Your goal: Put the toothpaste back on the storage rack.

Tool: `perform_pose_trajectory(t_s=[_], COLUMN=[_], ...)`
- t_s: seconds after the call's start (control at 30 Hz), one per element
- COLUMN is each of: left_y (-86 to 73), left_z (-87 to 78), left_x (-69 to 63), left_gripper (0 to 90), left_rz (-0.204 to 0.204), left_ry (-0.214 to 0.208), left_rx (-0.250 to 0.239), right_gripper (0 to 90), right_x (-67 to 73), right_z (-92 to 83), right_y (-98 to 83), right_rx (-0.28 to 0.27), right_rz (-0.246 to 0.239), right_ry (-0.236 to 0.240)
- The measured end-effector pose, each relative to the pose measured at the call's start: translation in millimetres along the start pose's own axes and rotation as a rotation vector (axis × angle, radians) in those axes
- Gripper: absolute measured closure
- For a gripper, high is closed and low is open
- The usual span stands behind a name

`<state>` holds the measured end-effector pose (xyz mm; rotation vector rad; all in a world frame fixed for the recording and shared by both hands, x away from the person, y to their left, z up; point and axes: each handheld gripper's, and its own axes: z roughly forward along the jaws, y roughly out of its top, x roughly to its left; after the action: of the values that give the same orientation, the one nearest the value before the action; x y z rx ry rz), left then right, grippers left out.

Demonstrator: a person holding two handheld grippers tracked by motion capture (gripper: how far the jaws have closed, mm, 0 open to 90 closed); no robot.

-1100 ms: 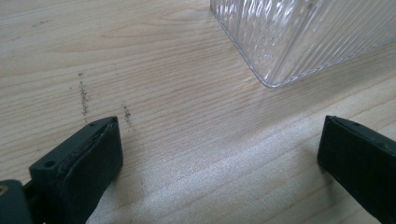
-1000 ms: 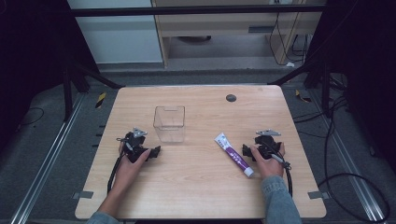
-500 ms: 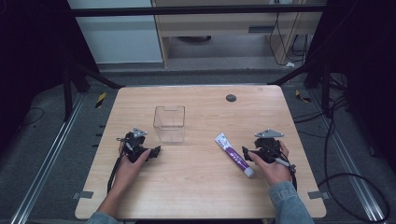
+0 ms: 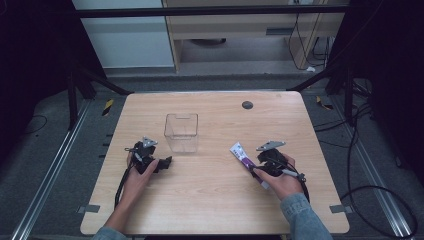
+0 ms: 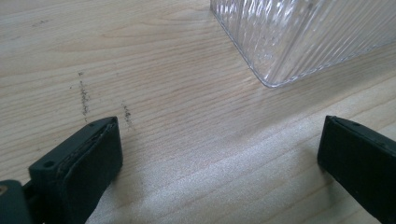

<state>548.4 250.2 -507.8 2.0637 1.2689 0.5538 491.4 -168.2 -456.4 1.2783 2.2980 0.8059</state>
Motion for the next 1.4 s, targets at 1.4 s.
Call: perform_pose_trajectory(t_s=[1.4], left_y=[-0.3], left_z=[-0.4], left_x=[-1.4], left_gripper=[0.0], left_rz=[-0.012], left_ry=[0.010], left_rx=[0.002], right_gripper=[34.5], right_x=[10.9], right_z=[34.6], right_y=[42.2], right_rx=[0.130], right_rz=[-0.055], right_ry=[0.045])
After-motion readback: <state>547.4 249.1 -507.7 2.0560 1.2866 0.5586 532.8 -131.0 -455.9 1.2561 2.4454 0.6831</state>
